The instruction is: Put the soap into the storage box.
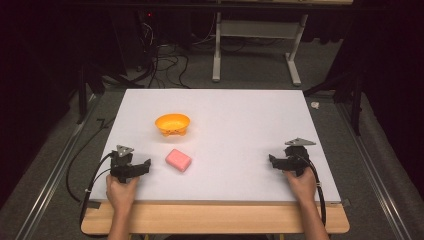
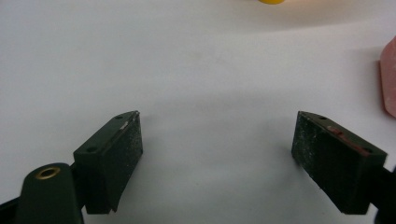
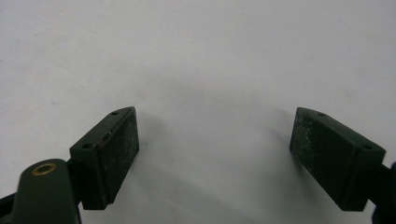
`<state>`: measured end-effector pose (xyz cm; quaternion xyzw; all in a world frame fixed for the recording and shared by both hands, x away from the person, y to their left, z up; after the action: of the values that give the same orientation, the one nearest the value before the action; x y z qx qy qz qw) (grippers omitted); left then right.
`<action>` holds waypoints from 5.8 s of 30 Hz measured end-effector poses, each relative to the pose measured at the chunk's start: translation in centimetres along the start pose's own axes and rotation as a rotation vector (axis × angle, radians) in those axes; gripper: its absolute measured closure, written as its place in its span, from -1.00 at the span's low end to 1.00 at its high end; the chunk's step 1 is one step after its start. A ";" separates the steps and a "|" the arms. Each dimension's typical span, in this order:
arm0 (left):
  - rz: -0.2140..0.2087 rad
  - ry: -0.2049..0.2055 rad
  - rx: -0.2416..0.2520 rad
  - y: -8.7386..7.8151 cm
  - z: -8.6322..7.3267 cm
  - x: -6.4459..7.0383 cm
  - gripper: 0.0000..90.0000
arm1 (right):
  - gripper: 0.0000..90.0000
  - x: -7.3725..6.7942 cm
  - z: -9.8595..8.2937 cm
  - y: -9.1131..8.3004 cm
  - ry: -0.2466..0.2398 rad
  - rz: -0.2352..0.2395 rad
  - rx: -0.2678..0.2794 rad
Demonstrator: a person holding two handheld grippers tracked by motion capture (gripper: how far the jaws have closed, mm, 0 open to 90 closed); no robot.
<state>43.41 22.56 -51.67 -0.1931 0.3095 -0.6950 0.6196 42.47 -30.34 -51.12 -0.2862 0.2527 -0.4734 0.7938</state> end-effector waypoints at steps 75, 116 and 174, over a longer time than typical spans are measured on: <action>-0.163 0.079 0.119 -7.4 2.2 6.5 -0.84 | -0.64 0.0 0.0 0.0 -0.001 0.001 0.000; -0.172 0.201 -0.084 0.1 2.8 11.8 -0.90 | -0.64 0.0 0.0 0.0 -0.005 0.000 0.001; -0.150 0.107 -0.009 -2.9 4.8 9.7 -0.70 | -0.64 0.0 0.0 0.0 -0.005 -0.002 0.000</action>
<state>42.85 12.24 -47.33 -0.1811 0.3301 -0.7472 0.5477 42.46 -30.36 -51.11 -0.2879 0.2504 -0.4732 0.7941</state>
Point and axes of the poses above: each handheld gripper's, and its own axes: y roughly forward along the jaws, z roughly out of its top, x roughly to its right, the point moved 4 cm from there along y, roughly forward along the jaws, and after that the axes turned 12 degrees about z, right-handed, at the moved point
